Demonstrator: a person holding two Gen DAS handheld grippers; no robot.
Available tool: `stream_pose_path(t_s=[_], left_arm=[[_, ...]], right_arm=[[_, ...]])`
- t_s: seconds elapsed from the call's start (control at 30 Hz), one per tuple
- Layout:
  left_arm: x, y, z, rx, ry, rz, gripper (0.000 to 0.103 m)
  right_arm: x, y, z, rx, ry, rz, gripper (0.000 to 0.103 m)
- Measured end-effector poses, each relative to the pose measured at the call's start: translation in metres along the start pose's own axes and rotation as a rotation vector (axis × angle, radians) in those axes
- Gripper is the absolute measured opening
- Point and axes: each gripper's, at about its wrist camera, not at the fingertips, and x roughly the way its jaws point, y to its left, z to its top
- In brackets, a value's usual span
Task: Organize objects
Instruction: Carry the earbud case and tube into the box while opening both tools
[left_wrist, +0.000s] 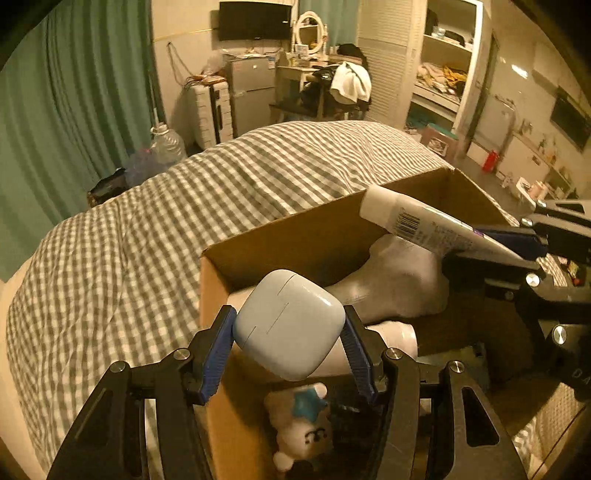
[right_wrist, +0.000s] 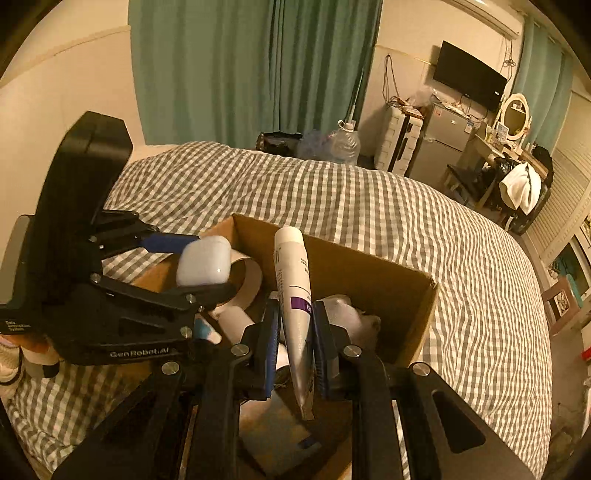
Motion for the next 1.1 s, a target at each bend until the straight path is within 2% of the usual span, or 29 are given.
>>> stream_pose_path(t_s=[0.23,0.33,0.37,0.4,0.43,0.5,0.67,0.97,1.03,1.1], left_arm=[[0.015,-0.002,0.003,0.018,-0.006,-0.026,0.058],[0.011,0.000,0.003,0.006,-0.012,-0.035,0.061],[0.010,0.001,0.002,0.003,-0.015,-0.037,0.065],[0.008,0.000,0.002,0.004,-0.021,-0.039,0.073],[0.005,0.000,0.002,0.006,-0.029,-0.035,0.078],[-0.001,-0.001,0.002,0.015,-0.045,-0.016,0.081],[-0.020,0.000,0.006,0.002,-0.069,0.027,0.081],[-0.089,-0.002,0.014,-0.004,-0.173,0.096,0.082],[-0.104,-0.002,0.013,-0.007,-0.196,0.102,0.084],[-0.122,-0.002,0.012,-0.009,-0.227,0.118,0.093]], right_arm=[[0.010,-0.002,0.003,-0.013,-0.008,-0.023,0.016],[0.007,-0.005,0.006,-0.006,-0.030,-0.020,0.017],[0.008,-0.004,0.006,-0.007,-0.033,-0.021,0.018],[0.008,-0.005,0.007,-0.003,-0.034,-0.021,0.023],[0.007,-0.006,0.006,0.003,-0.035,-0.019,0.027],[0.004,-0.007,0.007,0.015,-0.044,-0.026,0.048],[-0.018,-0.007,0.011,0.025,-0.086,-0.048,0.053],[-0.089,-0.001,0.021,0.051,-0.204,-0.086,0.070],[-0.107,0.005,0.020,0.055,-0.228,-0.102,0.075],[-0.124,0.012,0.018,0.060,-0.248,-0.120,0.080]])
